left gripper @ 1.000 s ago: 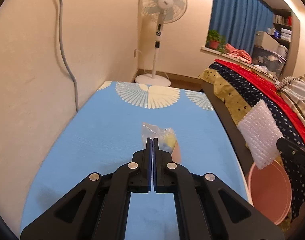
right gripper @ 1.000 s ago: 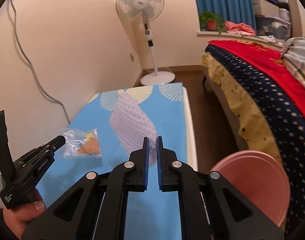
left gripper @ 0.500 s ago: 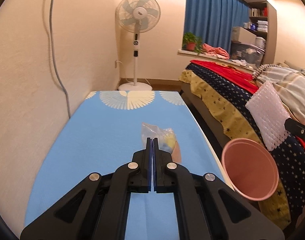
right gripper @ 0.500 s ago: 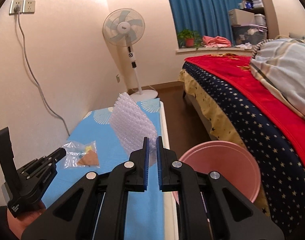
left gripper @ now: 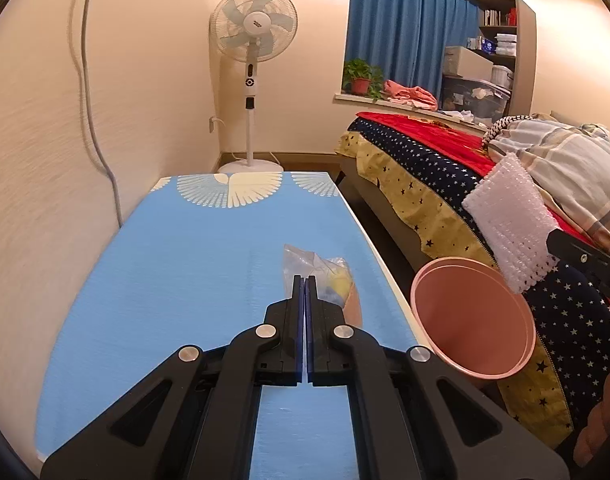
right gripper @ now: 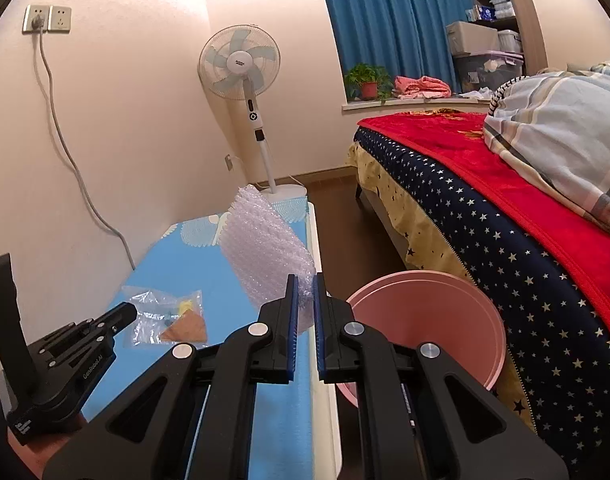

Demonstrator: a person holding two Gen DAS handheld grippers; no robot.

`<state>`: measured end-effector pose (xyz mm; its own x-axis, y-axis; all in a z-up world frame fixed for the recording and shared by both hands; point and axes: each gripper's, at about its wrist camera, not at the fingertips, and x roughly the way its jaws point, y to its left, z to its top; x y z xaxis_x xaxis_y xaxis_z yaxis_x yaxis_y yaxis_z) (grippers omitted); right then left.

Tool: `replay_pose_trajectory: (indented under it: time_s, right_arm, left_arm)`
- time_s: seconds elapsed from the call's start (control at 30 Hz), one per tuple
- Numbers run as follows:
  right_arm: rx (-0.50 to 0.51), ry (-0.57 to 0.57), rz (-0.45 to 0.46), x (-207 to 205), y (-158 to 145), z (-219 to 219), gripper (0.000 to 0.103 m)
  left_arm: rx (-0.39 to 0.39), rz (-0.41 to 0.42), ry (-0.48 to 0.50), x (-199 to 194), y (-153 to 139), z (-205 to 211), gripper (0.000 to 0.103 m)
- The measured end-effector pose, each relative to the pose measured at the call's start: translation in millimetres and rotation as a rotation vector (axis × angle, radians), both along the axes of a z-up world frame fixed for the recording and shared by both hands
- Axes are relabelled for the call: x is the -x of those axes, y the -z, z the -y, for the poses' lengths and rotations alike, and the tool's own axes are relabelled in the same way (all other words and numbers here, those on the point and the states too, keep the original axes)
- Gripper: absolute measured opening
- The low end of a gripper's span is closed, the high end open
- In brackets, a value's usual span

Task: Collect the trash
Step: 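Carry the plastic bag and bubble wrap over the pink bin with both grippers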

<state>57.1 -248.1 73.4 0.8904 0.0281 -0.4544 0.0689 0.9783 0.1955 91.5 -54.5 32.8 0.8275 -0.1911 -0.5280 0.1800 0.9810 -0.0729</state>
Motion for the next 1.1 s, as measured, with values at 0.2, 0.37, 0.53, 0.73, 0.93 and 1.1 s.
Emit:
replay_pose_trajectory:
  time_s: [0.2, 0.37, 0.53, 0.73, 0.93, 1.1]
  right_arm:
    - [0.004, 0.014, -0.003, 0, 2, 2, 0.008]
    - [0.007, 0.027, -0.006, -1, 4, 2, 0.008]
    - [0.005, 0.043, -0.013, -4, 6, 4, 0.008]
    - [0.008, 0.065, -0.016, -6, 7, 8, 0.008]
    - [-0.003, 0.116, -0.035, -11, 13, 22, 0.008]
    - [-0.01, 0.152, -0.045, -16, 16, 33, 0.008]
  left_arm:
    - [0.003, 0.004, 0.012, 0, -1, 5, 0.001]
    - [0.009, 0.006, 0.02, -1, -1, 7, 0.001]
    - [0.012, 0.007, 0.029, -2, 0, 10, 0.001]
    - [0.018, 0.002, 0.046, -6, 3, 16, 0.001]
    - [0.029, -0.005, 0.063, -9, 6, 23, 0.001]
    - [0.039, -0.008, 0.084, -15, 9, 33, 0.0]
